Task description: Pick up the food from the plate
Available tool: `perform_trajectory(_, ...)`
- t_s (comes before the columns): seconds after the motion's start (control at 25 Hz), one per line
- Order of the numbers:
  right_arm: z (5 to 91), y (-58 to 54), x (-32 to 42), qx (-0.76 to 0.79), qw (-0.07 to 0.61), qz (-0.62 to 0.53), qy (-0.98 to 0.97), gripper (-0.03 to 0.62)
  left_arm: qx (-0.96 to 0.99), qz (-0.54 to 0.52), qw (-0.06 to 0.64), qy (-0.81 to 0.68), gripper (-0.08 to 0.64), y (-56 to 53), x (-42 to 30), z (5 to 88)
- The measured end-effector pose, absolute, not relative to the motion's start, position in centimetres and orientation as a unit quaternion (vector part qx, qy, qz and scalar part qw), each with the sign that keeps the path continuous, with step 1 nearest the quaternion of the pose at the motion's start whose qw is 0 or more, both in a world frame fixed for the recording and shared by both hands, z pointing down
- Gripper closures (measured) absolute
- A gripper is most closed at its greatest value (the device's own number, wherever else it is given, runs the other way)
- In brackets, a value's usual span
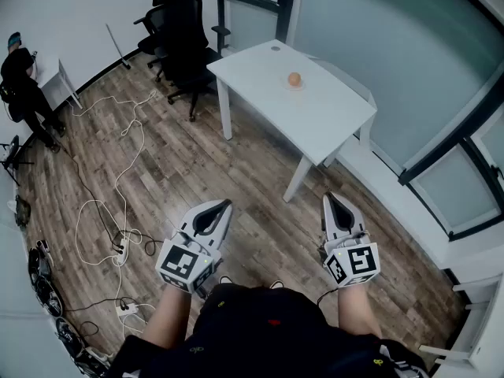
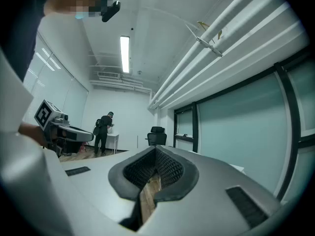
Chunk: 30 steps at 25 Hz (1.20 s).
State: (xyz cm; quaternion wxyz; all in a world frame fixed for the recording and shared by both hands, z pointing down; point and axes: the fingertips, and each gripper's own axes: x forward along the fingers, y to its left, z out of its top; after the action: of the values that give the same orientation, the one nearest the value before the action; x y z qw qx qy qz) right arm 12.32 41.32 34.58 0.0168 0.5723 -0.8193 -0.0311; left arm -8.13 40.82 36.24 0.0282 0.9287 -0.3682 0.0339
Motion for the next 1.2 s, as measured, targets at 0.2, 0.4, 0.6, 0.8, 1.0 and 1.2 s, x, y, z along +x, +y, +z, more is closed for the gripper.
perform_trajectory(0.2,34.2,40.9,11.0,0.569,0.006,-0.032,-0.822,0.569,0.930,0.031,0.021,-0.366,0.537,40.5,-9.2,36.2)
perform_trajectory(0.4,34.3,40.8,9.9,0.568,0.011,-0.033,-0.822,0.569,0.931,0.032,0.018,-0.364,0.537,40.4,-10.1,36.2)
perform_trajectory(0.6,34.2,40.3,8.6,0.561,0.008,-0.031,-0.827,0.568,0.932,0.026,0.018,-0.361,0.537,39.9,-10.9,36.0)
perform_trajectory(0.8,34.6,39.8,5.7,0.556,0.025,-0.033,-0.830,0.568,0.933,0.020,0.022,-0.359,0.537,39.5,-13.6,36.5)
perform_trajectory(1.0,36.1,39.3,1.6,0.557,0.044,-0.029,-0.829,0.568,0.935,0.007,0.047,-0.351,0.537,39.1,-17.3,37.7)
perform_trajectory(1.2,37.1,38.9,-1.7,0.552,0.061,-0.023,-0.831,0.568,0.939,0.016,0.036,-0.341,0.537,39.4,-19.2,38.2)
